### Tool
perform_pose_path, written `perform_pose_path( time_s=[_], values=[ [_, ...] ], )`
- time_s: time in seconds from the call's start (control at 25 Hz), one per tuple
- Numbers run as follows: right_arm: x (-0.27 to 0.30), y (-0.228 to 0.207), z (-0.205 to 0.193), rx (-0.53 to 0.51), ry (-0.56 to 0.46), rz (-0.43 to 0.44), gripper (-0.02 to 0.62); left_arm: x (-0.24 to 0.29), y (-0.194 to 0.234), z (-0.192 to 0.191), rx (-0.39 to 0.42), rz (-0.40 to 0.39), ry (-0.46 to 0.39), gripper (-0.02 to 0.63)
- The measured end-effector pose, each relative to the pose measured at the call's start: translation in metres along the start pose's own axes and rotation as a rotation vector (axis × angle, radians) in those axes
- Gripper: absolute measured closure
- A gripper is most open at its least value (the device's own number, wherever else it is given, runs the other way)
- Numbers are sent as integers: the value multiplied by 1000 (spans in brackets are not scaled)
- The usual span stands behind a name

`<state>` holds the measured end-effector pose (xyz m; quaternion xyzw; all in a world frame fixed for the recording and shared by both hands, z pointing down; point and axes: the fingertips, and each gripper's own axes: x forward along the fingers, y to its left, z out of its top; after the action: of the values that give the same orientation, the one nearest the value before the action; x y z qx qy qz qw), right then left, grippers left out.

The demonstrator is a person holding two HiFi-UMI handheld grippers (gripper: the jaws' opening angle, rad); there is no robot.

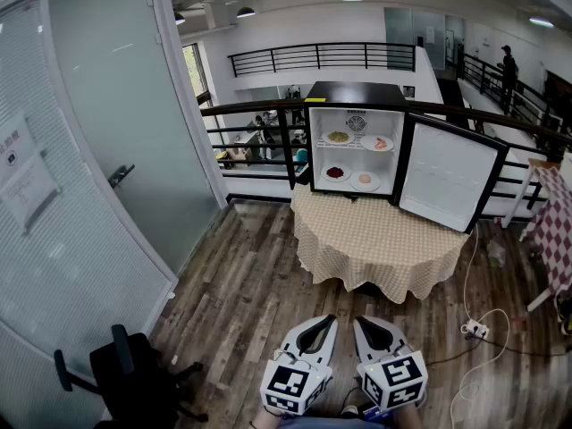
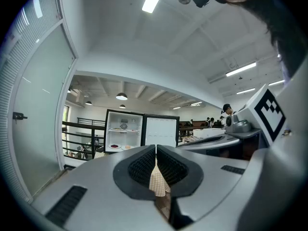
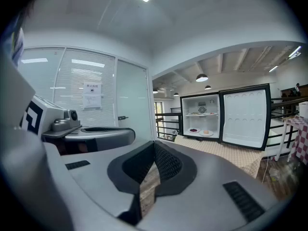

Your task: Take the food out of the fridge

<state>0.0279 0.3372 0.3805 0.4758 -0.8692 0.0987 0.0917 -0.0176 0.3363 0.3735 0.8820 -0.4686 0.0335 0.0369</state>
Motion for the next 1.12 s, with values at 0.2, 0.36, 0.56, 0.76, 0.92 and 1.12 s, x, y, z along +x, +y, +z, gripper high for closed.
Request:
perform_pose_path(
  time_s=[0.2,0.36,0.56,0.76,0.92,1.12],
  values=[
    [-2,-9,1,9,-21,-1,578,8,-3,0,-10,0,1,588],
    [-6,-17,-1,18,-23,5,578,15,-10,-4,-14,1,10,588],
    [-11,-32,-11,24,-1,12,578,25,-22,-8,-17,6,20,588],
    [-17,-45,-19,22,14,34,577,35,-33,-14,-26,22,24,588],
    [-21,-56,-27,28,22,44,578,41,-44,-21,-40,25,30,588],
    [-16,-67,-31,27,32,53,578,56,-43,-22,-54,29,39,588]
  ],
)
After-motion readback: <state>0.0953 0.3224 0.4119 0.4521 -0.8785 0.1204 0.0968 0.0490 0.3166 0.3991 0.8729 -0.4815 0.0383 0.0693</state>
